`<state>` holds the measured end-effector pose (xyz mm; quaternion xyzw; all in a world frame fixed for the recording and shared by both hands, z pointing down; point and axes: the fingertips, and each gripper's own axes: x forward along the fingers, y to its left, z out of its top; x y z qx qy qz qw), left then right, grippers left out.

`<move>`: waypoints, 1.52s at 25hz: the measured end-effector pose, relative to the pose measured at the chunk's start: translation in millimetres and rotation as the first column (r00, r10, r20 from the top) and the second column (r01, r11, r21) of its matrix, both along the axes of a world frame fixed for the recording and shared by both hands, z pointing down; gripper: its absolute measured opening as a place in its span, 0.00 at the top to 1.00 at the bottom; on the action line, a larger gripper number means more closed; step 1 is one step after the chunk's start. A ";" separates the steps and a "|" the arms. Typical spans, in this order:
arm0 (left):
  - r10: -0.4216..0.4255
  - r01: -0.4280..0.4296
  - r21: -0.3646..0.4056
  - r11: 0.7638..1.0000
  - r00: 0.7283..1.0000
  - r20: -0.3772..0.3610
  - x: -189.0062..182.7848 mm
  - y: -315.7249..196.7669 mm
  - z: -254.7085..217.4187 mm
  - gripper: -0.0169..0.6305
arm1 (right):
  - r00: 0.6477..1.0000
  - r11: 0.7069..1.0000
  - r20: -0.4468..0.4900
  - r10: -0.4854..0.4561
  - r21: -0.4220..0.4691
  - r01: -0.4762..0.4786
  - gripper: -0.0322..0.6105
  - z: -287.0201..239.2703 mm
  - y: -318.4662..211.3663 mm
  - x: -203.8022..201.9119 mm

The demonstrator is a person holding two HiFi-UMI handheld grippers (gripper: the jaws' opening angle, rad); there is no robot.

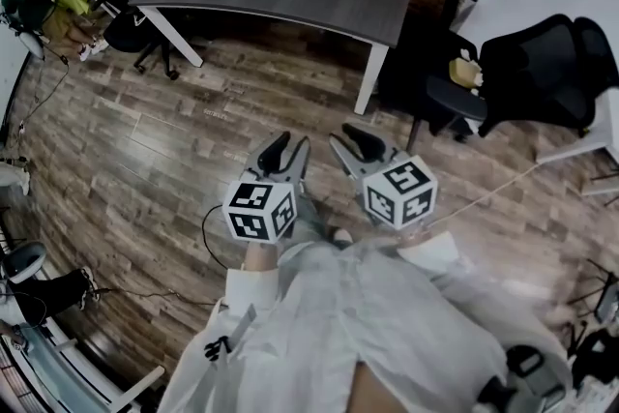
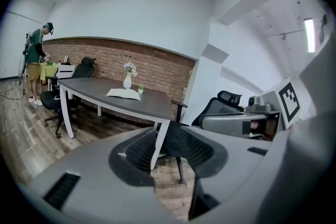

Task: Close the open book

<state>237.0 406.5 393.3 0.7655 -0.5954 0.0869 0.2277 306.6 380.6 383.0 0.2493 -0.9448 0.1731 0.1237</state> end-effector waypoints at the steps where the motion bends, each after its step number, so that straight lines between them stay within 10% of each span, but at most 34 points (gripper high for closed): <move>1: 0.005 -0.005 0.003 1.000 1.000 0.001 -9.0 -8.0 -0.8 0.78 | 1.000 1.000 0.002 0.007 0.002 -0.007 0.80 -0.5 -7.4 -7.7; 18: 0.113 -0.115 0.079 0.990 0.993 0.021 -171.7 -124.8 -30.2 0.78 | 0.988 0.987 0.028 0.149 0.060 -0.150 0.80 -21.4 -128.9 -147.4; 38: 0.104 -0.102 0.033 0.994 0.992 -0.066 -224.7 -190.2 2.8 0.78 | 0.989 0.990 -0.031 0.142 0.015 -0.142 0.81 1.1 -193.7 -199.1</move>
